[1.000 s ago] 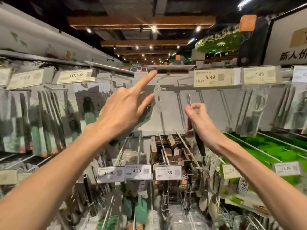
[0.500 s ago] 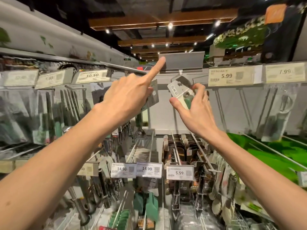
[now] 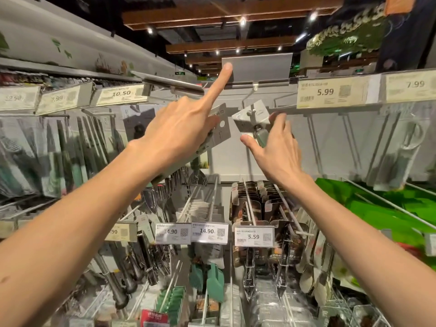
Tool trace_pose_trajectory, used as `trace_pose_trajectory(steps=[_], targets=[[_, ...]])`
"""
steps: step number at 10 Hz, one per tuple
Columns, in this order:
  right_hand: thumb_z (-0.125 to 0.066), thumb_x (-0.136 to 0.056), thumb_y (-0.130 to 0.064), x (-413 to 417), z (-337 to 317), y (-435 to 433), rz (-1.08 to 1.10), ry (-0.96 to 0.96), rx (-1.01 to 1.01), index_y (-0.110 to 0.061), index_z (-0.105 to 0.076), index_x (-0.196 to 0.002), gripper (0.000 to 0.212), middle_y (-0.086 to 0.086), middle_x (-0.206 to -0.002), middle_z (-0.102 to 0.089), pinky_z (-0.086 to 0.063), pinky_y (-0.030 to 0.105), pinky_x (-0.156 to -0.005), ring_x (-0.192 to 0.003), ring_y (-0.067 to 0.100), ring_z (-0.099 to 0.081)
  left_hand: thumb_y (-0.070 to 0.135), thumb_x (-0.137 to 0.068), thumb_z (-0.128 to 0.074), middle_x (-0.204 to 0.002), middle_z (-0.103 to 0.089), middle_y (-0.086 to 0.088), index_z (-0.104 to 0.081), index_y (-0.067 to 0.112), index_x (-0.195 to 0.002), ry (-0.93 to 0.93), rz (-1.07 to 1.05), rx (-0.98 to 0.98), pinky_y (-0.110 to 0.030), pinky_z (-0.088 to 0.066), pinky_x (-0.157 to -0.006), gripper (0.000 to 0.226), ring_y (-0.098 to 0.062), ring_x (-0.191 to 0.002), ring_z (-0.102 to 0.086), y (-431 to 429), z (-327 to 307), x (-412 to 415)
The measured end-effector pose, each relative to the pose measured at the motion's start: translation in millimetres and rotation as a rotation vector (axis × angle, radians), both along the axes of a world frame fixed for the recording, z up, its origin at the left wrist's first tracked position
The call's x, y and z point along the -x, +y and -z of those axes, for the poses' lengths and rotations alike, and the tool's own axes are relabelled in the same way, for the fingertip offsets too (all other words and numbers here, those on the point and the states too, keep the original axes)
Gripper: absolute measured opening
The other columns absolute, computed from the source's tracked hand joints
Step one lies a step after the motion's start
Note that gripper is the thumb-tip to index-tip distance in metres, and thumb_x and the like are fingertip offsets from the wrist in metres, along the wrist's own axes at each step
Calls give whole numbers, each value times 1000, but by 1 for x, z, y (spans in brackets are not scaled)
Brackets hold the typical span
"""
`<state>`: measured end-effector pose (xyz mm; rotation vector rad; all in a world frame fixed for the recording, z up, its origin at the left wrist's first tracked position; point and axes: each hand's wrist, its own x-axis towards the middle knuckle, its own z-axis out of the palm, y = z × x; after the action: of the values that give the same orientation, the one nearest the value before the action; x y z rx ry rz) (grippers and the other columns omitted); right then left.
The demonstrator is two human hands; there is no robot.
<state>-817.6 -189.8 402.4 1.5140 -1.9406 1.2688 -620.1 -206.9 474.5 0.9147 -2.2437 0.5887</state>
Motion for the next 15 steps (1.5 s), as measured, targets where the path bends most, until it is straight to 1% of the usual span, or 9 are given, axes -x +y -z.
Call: trace_pose_trajectory(steps=[4,6,8,9,10,12,13,14,15], targets=[[-67,-92,-26,20,-2,-42,-315,-345,-121,-15,-21,-140,68,15,-149,-35,-43,37,-88,-114,30,-50,28,-104,-47,-56,-50,-7,22,29,-154,25,-6,-16,-33,-35,-47,85,-23,-43,-46,1,9,8],[-73,-85,-27,24,18,-41,-190,-166,-129,-17,-20,-144,80,15,-139,-36,-48,42,-99,-118,31,-49,30,-104,-45,-55,-53,-9,21,30,-154,67,52,-23,-35,-41,-48,83,-24,-42,-47,-9,11,10],[-61,-90,-44,-7,48,15,-512,-289,-92,-22,-32,-135,58,-7,-124,-51,-48,18,-93,-98,-7,-56,27,-102,-53,-50,-53,9,5,35,-157,255,339,-182,-20,-35,-43,81,-16,-38,-43,-15,19,16],[-53,-84,-56,-24,52,37,-775,-612,-54,-28,-34,-129,56,-3,-108,-65,-56,28,-88,-95,1,-66,22,-102,-53,-124,-64,9,-1,36,-158,384,456,-219,-26,-47,-50,78,-20,-45,-47,-11,24,26],[-69,-80,-43,-32,46,40,-835,-749,-6,-27,-30,-134,68,11,-105,-65,-59,33,-82,-94,27,-69,12,-100,-54,-153,-23,30,-5,30,-159,488,528,-231,-13,-42,-51,78,-13,-46,-45,-11,33,41],[-71,-87,-6,-34,39,41,-840,-728,84,-26,-26,-137,70,11,-96,-70,-61,44,-72,-76,38,-69,7,-101,-50,-112,-29,68,-6,25,-158,624,578,-305,7,-33,-69,75,23,-64,-43,-11,49,53],[-71,-87,-7,-35,42,47,-805,-678,101,-28,-26,-141,73,13,-94,-70,-60,50,-75,-78,42,-65,8,-102,-48,-126,-27,60,-5,24,-158,631,608,-336,9,-31,-69,72,32,-66,-37,-10,50,55],[-71,-87,-9,-29,38,52,-787,-613,140,-32,-27,-144,76,12,-83,-71,-59,38,-67,-64,28,-62,15,-102,-49,-162,-17,18,-6,30,-159,627,614,-306,4,-37,-72,73,16,-62,-51,-9,46,56],[-70,-88,-8,-21,34,54,-778,-587,151,-34,-22,-148,82,-10,-68,-67,-51,19,-58,-57,11,-58,18,-102,-51,-164,-14,11,-3,32,-158,619,588,-285,-15,-46,-53,75,-11,-43,-42,-11,43,58]])
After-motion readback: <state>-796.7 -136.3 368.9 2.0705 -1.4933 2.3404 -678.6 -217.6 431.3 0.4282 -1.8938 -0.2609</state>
